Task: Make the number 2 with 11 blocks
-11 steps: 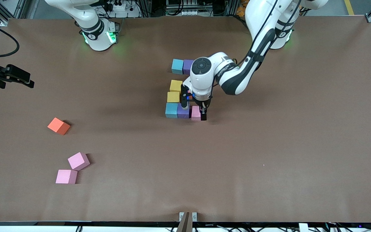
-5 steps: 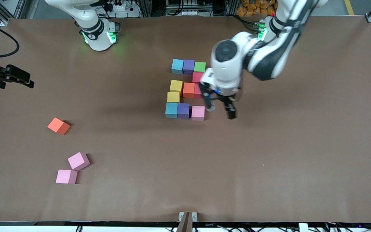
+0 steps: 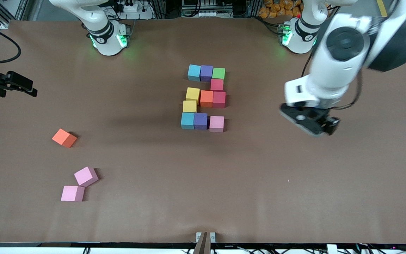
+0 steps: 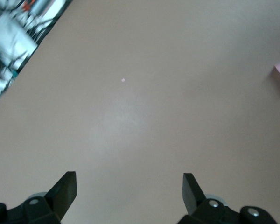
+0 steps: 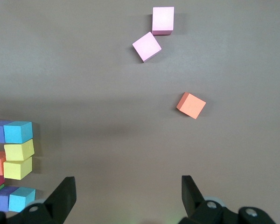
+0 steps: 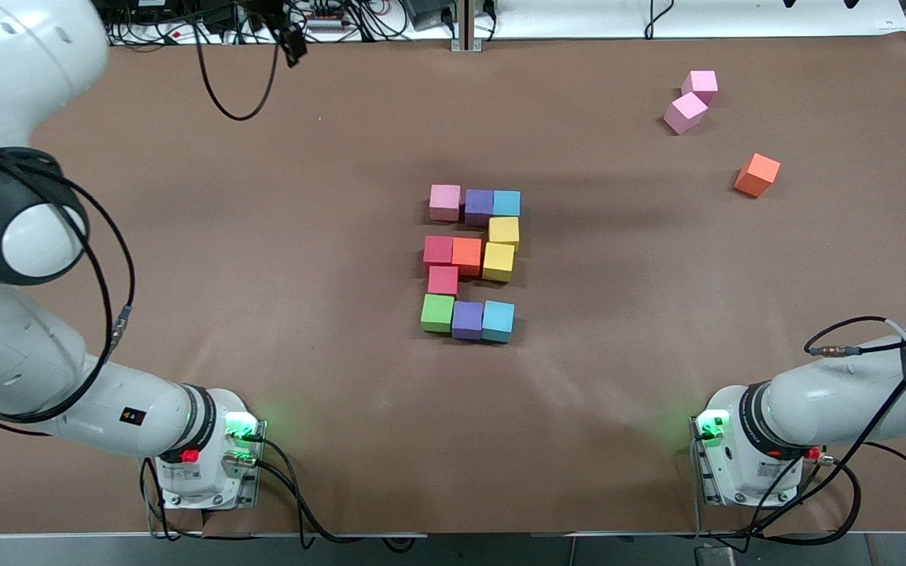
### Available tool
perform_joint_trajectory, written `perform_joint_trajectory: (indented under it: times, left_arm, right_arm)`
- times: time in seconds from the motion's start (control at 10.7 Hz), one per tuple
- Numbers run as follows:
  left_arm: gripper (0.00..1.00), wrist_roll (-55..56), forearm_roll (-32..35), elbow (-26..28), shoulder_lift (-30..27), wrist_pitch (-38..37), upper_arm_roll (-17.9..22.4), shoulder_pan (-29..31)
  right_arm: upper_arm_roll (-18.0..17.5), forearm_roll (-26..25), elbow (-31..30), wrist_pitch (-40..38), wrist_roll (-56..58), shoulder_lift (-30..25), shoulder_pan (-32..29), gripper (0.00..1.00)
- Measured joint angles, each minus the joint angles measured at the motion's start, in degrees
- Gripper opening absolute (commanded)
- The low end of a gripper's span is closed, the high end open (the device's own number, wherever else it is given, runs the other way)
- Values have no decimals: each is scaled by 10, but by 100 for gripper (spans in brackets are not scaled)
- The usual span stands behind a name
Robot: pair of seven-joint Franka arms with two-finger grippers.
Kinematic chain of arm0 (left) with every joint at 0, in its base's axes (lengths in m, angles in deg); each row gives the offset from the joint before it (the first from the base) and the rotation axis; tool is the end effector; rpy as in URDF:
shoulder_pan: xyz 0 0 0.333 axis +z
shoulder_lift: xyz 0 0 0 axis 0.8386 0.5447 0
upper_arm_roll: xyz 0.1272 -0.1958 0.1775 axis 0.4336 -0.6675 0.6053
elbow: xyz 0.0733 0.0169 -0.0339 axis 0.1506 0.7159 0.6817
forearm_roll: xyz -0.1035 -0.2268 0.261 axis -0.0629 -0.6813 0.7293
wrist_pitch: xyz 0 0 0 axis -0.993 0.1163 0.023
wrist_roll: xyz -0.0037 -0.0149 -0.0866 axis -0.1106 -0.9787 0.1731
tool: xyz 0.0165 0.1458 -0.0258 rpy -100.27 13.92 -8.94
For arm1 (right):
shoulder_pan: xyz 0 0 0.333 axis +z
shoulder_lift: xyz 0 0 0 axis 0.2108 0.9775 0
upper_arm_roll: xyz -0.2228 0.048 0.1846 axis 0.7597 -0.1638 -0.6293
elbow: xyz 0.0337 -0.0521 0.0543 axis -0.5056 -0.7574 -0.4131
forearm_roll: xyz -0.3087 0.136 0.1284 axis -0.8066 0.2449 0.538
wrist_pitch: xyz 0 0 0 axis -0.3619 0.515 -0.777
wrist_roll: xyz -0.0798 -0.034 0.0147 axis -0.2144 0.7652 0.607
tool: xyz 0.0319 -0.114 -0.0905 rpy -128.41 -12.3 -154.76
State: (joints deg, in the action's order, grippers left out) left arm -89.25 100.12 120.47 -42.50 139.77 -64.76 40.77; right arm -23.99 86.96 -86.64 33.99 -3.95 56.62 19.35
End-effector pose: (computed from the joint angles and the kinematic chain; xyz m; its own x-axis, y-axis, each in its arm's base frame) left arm 0.5562 -0.1910 0.4776 0.8024 -0.5965 -0.0149 -0.5864 -0.7837 -0.2049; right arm 0.5300 0.0048 0.5768 0.9973 -0.0155 -0.0717 -0.0188 -0.9987 -0.0463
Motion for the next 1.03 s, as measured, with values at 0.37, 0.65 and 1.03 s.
perform_joint_trajectory:
  times: [0.37,0.65,1.03]
  left_arm:
    - [100,187,-18,-2,-43,-22,4,61]
    - [100,174,-94,-10,-58,-64,3,147]
    - [100,144,-123,-42,-65,-130,8,183]
  right_arm:
    - [0,0,0,0,-1,0,0,100]
    - [0,0,0,-1,-1,0,0,100]
    - [0,0,0,-12,-3,-1,0,100]
